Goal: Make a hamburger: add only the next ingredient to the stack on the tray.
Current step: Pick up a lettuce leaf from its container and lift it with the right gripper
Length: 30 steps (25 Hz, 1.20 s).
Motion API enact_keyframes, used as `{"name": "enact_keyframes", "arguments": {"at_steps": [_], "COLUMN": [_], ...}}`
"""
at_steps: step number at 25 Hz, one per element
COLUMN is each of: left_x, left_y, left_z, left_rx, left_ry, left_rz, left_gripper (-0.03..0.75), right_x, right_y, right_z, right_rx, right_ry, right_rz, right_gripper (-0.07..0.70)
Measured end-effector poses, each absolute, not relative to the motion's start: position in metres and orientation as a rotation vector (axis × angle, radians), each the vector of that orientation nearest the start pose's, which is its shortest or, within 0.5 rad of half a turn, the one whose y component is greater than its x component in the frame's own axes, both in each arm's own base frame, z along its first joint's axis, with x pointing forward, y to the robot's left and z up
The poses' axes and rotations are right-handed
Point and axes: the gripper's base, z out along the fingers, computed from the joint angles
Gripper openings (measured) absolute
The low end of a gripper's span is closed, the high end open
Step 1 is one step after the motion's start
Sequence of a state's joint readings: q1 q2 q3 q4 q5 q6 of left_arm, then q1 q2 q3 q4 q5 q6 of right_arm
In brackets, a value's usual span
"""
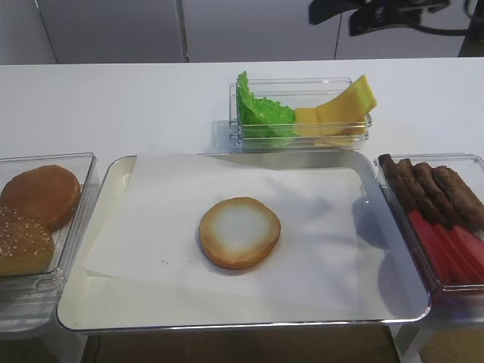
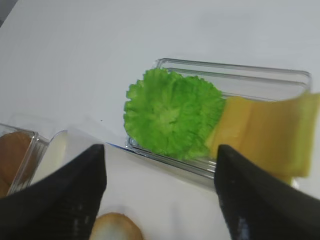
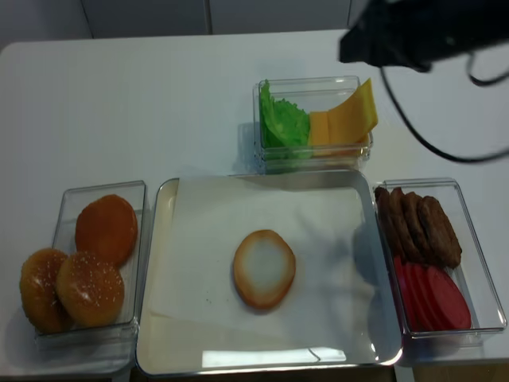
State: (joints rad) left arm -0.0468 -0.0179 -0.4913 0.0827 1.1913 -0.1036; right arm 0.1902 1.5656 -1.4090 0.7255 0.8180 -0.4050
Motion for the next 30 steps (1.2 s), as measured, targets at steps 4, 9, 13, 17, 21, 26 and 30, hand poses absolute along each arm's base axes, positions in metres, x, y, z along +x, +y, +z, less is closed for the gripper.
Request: {"name": "enact_keyframes", "arguments": {"at_steps": [4, 9, 13, 17, 21, 26, 30], "left_x": [-0.012, -0.012, -0.012, -0.012, -0.012, -0.012, -0.012], "left_y": [0.008, 0.008, 0.008, 0.008, 0.008, 0.008, 0.008], "left_z": [0.265, 0.265, 0.265, 0.265, 0.265, 0.265, 0.265], "left_rx": [-0.072, -0.072, -0.072, -0.072, -0.072, -0.072, -0.072], "left_ry": [2.161, 2.161, 2.161, 2.161, 2.161, 2.161, 2.161], "left_rz": [0.014, 0.014, 0.014, 0.014, 0.014, 0.014, 0.014], "left_gripper": [0.355, 0.355, 0.355, 0.355, 0.355, 0.355, 0.355], "right_x": [0.366, 0.396, 0.412, 0.422, 0.425, 0.424, 0.423], "right_y": [0.147, 0.185, 0.206, 0.209, 0.209, 0.208, 0.208], "right_z": [0.334, 0.309, 0.29, 0.27, 0.262, 0.261, 0.261], "right_rx": [-0.405, -0.479, -0.512, -0.518, -0.539, -0.566, -0.602], "right_ry": [2.328, 2.347, 2.36, 2.393, 2.412, 2.424, 2.423], "right_rz": [0.793, 0.827, 0.84, 0.817, 0.78, 0.764, 0.761], "right_gripper": [0.526, 0.526, 0.526, 0.526, 0.522, 0.342, 0.2]}}
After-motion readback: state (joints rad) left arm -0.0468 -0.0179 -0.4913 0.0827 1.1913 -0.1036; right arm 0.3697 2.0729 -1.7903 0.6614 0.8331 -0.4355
